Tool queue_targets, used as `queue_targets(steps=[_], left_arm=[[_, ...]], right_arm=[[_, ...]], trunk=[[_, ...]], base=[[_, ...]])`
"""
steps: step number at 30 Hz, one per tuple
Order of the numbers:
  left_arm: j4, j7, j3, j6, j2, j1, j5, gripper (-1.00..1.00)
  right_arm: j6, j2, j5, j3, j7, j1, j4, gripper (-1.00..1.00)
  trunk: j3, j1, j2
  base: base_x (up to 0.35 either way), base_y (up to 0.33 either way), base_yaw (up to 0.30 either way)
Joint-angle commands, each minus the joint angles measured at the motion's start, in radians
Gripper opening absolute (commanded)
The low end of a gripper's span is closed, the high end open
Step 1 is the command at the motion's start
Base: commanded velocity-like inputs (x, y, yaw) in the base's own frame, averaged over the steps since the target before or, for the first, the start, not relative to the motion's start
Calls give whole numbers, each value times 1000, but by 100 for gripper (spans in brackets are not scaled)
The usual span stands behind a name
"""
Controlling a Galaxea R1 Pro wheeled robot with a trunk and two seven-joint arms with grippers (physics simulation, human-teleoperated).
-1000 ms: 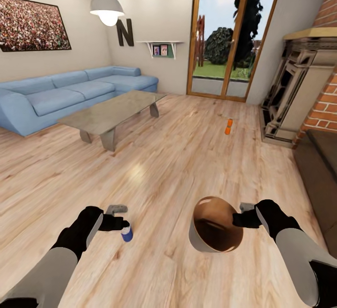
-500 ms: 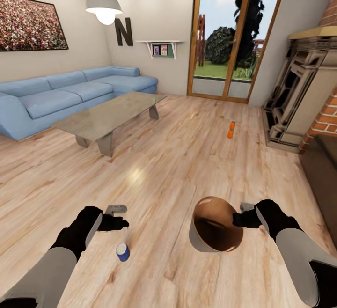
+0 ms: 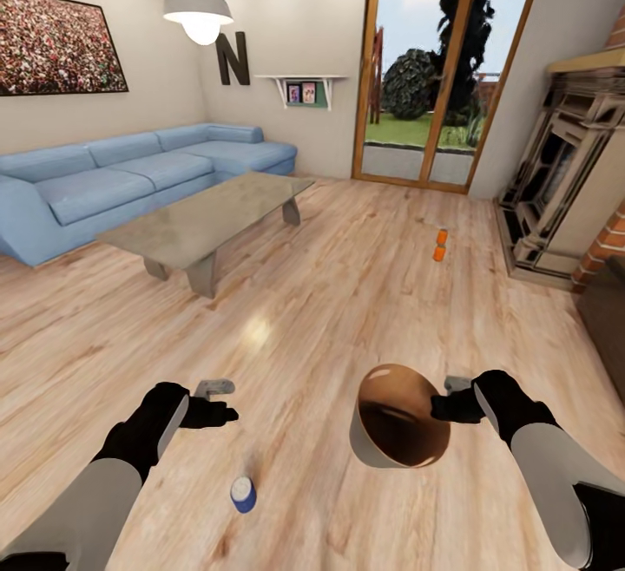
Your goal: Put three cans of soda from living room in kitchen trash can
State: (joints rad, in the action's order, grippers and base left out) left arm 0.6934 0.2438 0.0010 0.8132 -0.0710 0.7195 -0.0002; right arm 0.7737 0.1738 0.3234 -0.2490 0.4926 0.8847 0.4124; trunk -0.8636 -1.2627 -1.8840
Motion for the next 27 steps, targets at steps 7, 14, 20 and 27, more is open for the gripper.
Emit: queue_targets(steps=[7,14,20,27], left_arm=[[1,-3,-3,0,4,0,0,100],[0,-4,-5,-2,5,0,-2,100],[1,-6,-6,-4,5,0,-3,100],[1,-9,-6,-13,6,0,-4,100]], right_arm=[[4,0,-17,-2,3,0,1,-100],[4,-8,-16,-2,3,0,0,-100],[4,-12,-16,-3,4,0,1,-100],[14,2,-15,-8,3,12,6,-100]], trunk=[[-1,0,0],[-4,0,0],[-6,0,0],[-21,-11,-21]], base=[[292,40,0],[318,13,0],[136,1,0],[17,0,0]])
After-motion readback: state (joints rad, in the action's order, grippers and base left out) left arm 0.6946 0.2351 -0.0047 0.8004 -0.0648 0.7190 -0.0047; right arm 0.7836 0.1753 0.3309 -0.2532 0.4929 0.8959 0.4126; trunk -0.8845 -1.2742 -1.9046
